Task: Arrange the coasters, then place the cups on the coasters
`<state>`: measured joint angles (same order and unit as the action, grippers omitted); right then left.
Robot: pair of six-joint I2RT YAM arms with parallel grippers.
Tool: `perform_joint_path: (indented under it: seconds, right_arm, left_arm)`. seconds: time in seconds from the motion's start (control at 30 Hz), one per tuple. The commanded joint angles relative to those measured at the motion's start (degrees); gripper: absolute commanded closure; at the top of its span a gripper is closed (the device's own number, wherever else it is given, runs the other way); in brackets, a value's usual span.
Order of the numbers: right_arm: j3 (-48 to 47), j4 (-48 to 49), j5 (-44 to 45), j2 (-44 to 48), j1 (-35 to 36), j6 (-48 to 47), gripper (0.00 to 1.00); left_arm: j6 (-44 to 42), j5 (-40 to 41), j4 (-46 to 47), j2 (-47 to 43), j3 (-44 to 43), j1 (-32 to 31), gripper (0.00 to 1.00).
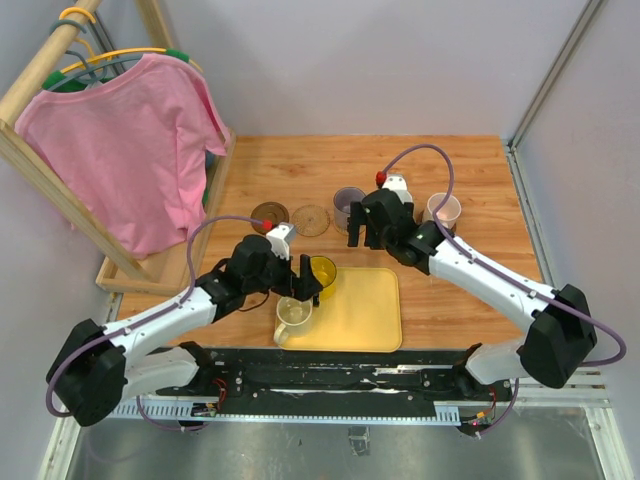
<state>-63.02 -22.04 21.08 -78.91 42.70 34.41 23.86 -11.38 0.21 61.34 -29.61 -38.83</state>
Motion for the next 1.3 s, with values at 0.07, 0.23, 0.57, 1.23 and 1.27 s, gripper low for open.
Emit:
perform_joint_path:
  seconds: [0.07,0.23,0.57,1.23,1.27]
  right_arm:
    - [1.66,1.56,0.82,1.76,0.35,-0.05,0.07]
    - [2.19,1.59,1.55,2.57,0.3,-0.03,0.07]
    - [2.58,1.62,2.56,2.55,0.32,-0.04,0.07]
    - [2.96,1.66,2.22,2.93,0.33,1.4,0.06]
    - [2.96,1.7,2.21,2.92,0.29,1.36,0.06]
  left_arm:
    - [-1.64,2.84,-0.77,4.55,-3.19,-2.44,0.0]
    - [-1.67,4.55,-0.97,8.13,-4.12,-2.87,0.0]
    - [-3.24,4.49,-0.38,12.69,-5.84,-3.53,0.0]
    - [-4.51,6.4,-4.9,13.62,-5.88,-3.93,0.75]
    - [-4.59,6.43,-4.91,13.74,-5.82,-3.97,0.82]
